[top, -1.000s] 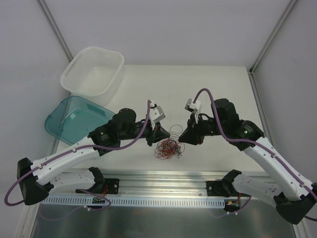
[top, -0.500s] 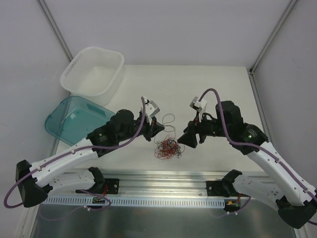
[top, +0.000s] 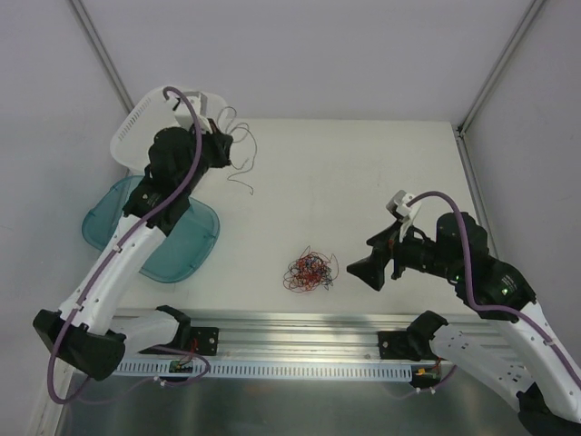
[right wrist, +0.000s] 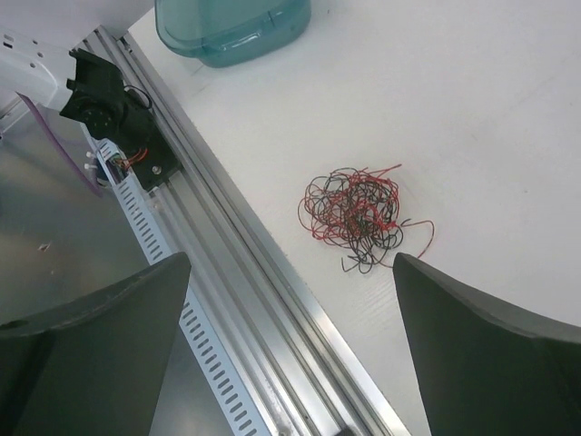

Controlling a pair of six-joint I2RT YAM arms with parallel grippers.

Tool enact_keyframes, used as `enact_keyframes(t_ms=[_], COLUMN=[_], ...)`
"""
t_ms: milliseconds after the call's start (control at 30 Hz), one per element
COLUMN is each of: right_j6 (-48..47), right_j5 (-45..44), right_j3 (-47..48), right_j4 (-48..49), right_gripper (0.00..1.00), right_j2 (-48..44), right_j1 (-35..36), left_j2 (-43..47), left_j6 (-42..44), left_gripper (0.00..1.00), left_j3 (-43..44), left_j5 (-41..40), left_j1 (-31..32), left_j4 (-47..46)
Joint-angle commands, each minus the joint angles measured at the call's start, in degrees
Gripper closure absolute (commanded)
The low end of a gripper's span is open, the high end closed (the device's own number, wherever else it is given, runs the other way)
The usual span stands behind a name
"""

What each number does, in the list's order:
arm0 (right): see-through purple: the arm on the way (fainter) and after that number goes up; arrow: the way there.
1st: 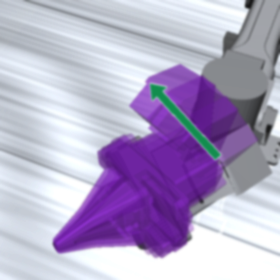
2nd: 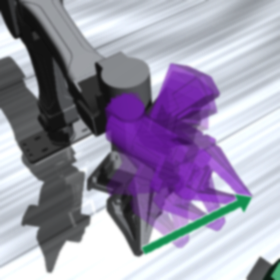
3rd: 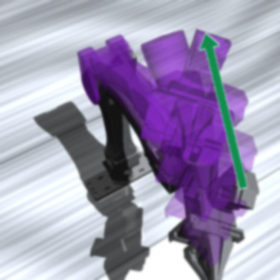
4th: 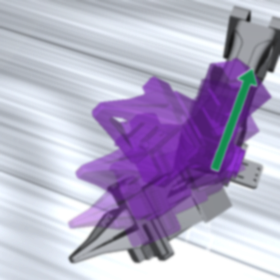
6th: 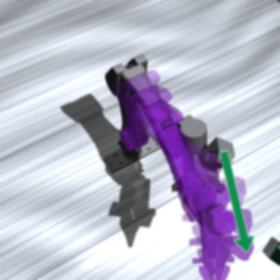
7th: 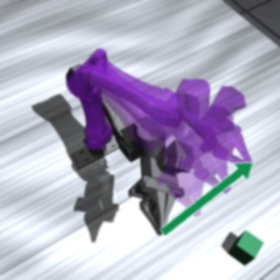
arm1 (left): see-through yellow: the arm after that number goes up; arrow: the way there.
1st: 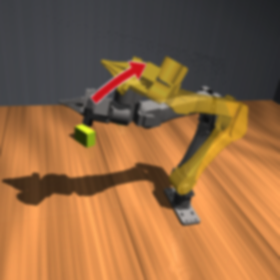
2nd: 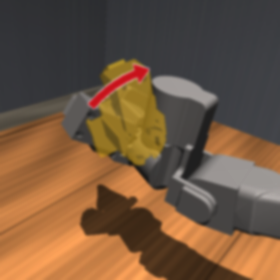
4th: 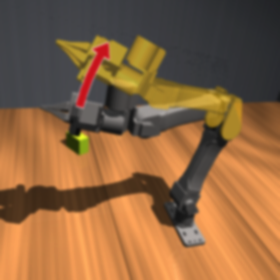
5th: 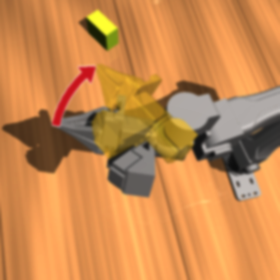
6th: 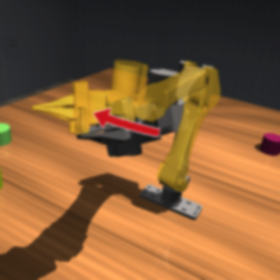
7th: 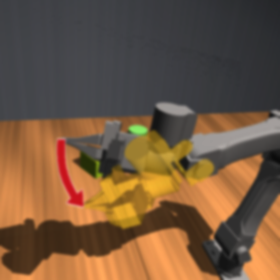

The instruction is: Untangle the cables

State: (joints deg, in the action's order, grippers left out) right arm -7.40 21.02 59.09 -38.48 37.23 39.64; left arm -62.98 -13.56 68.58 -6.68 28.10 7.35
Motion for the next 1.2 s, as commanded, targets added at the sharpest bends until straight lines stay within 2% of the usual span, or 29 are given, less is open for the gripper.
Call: enact_keyframes(t_ms=[0,67,300,533,567,600,633,700,733,900,1033,1167], right_j6=[-0.42,-0.07,0.54,0.19,0.19,0.19,0.19,0.28,0.54,2.3,4.58,8.79], right_j5=[-1.86,-0.81,0.96,1.22,1.13,1.13,1.05,1.05,1.05,0.61,0.43,-0.53], right_j3=[-0.99,-1.96,-4.07,-5.74,-6.09,-6.27,-6.53,-6.79,-6.8,-8.2,-10.83,-14.87], right_j4=[-3.0,-2.83,-1.51,-2.57,-2.57,-2.57,-2.48,-1.78,-1.43,2.26,5.16,10.78], right_gripper=[0.0,0.0,0.0,0.0,0.0,0.0,0.0,0.0,0.0,0.0,0.0,0.0], right_j2=[-1.11,-1.81,-1.9,-1.2,-0.94,-0.93,-0.41,0.03,0.47,2.4,5.21,7.67], right_j1=[0.35,0.35,0.35,0.26,0.35,0.35,0.27,0.35,0.35,0.26,0.26,0.35], left_j2=[-4.59,-7.32,-24.63,-37.38,-38.87,-39.23,-39.32,-38.36,-37.57,-28.35,-16.25,-5.07], left_j6=[-1.91,-2.17,-2.69,-3.84,-3.75,-3.4,-3.4,-3.57,-4.1,-7.79,-8.33,-8.49], left_gripper=[1.0,1.0,1.0,1.0,0.88,0.62,0.49,0.27,0.21,0.03,0.01,0.03], left_j3=[6.64,10.67,23.43,33.11,34.07,34.25,34.08,32.94,31.2,21.27,7.76,-4.57], left_j5=[-3.25,-2.91,-3.08,-2.03,-1.76,-1.24,-0.54,2.8,3.94,10.62,14.31,15.47], left_j1=[-7.51,-13.12,-26.05,-31.43,-31.44,-31.52,-31.52,-31.52,-31.52,-30.74,-28.27,-19.76], left_j4=[2.4,2.49,2.4,2.4,2.4,2.49,2.49,2.49,2.49,2.49,2.58,2.49])
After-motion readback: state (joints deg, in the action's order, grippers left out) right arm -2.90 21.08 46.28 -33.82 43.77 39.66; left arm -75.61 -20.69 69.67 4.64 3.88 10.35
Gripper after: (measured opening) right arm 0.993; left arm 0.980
